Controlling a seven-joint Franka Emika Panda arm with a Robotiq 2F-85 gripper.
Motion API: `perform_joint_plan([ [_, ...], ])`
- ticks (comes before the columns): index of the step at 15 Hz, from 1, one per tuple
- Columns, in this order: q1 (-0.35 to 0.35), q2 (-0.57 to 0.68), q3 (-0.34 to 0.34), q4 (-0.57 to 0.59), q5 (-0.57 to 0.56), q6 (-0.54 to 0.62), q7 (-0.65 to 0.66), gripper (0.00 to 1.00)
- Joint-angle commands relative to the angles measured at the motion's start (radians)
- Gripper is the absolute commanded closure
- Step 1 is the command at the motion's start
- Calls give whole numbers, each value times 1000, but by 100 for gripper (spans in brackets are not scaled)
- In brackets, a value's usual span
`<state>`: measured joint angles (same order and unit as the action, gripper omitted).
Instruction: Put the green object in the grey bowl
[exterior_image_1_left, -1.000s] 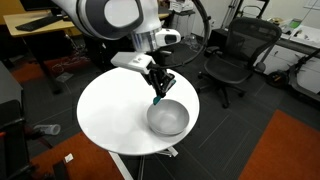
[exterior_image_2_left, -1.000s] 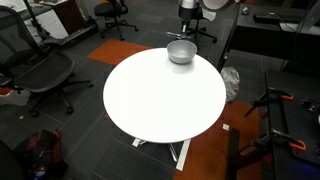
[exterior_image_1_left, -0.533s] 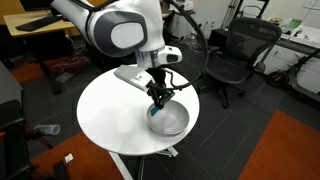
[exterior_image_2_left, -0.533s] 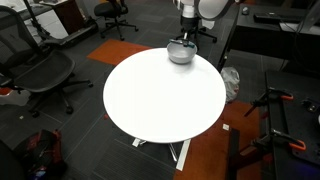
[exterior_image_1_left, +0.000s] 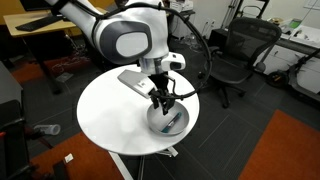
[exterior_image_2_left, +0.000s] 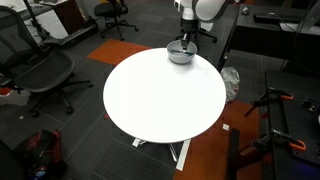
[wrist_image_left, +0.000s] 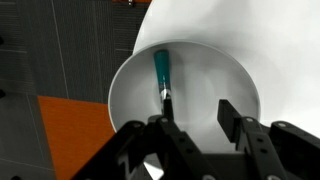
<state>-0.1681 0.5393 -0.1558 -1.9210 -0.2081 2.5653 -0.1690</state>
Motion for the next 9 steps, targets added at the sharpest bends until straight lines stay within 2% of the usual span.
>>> perform_joint_plan([
  [1, 1, -3, 2, 6, 9, 11, 21, 18],
  [3, 6, -20, 0, -8, 3, 15, 23, 3],
  [4, 12, -31, -3, -19, -3, 17, 26, 0],
  [9, 38, -121, -15, -93, -32, 25, 39, 0],
])
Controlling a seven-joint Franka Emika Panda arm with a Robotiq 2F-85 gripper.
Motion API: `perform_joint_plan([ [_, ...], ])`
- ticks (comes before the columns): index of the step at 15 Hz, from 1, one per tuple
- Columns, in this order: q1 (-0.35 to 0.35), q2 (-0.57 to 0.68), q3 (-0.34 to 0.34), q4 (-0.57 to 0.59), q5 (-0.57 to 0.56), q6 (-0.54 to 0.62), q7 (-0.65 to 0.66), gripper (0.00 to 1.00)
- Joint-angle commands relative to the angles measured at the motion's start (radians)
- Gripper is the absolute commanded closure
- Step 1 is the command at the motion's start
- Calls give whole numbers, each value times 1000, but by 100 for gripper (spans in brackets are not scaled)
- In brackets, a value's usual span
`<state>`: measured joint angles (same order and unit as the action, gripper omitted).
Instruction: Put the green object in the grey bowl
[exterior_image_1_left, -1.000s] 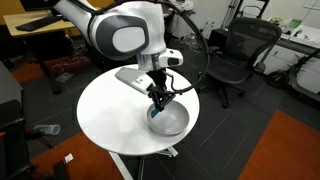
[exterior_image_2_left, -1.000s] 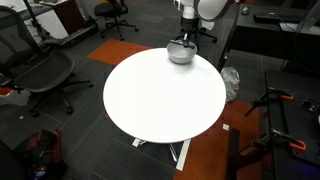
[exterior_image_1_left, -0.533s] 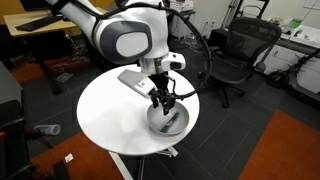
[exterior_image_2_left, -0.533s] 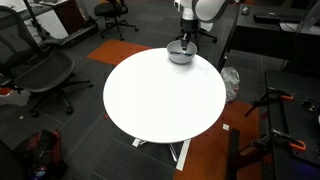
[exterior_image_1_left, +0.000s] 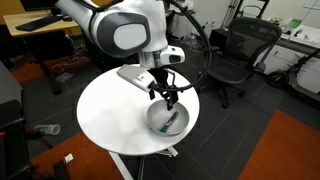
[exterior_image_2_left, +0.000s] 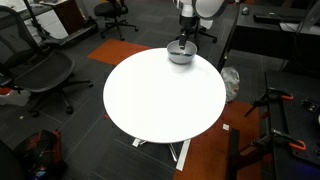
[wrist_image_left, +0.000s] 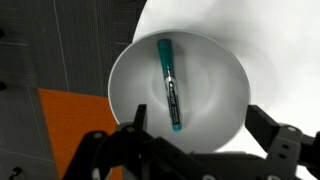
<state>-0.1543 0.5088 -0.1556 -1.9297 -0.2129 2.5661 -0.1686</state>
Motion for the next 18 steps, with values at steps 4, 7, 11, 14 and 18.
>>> perform_joint_plan([
  [4, 56, -196, -34, -164, -76, 9, 90, 0],
  [7, 81, -281, -47, -230, -144, 3, 154, 0],
  [11, 91, -389, -35, -311, -207, 8, 216, 0],
  [14, 89, -457, -22, -362, -236, 3, 246, 0],
  [18, 79, -526, -3, -418, -252, 10, 272, 0],
])
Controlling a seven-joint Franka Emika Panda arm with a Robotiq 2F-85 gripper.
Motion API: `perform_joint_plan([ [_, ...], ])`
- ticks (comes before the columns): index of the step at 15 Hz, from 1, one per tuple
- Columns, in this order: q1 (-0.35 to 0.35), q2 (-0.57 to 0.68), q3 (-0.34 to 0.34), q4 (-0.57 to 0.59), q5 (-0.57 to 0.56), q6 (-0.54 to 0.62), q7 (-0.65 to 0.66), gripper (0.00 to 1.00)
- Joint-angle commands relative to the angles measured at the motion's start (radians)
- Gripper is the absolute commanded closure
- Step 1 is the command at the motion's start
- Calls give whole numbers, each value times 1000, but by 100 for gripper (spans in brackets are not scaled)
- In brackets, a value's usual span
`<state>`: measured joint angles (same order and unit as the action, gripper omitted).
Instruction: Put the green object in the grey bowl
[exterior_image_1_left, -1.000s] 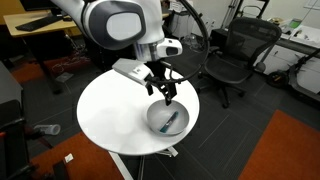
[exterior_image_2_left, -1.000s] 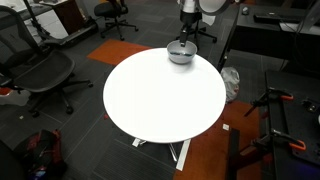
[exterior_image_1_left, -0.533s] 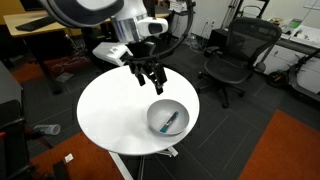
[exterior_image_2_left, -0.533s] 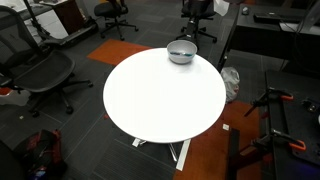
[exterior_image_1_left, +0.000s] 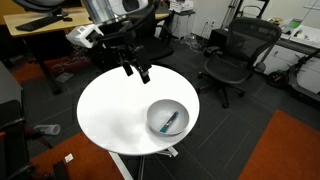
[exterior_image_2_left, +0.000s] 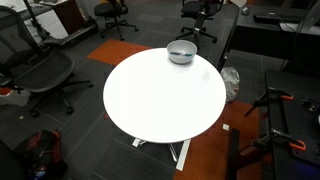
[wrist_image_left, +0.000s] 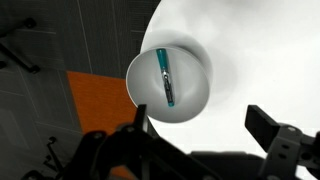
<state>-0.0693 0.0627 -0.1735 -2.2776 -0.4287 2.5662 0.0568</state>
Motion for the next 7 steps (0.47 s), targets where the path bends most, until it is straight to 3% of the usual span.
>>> perform_joint_plan([
  [1, -8, -94, 19, -81, -38, 13, 53, 0],
  [7, -18, -49, 27, -42, -2, -2, 9, 0],
])
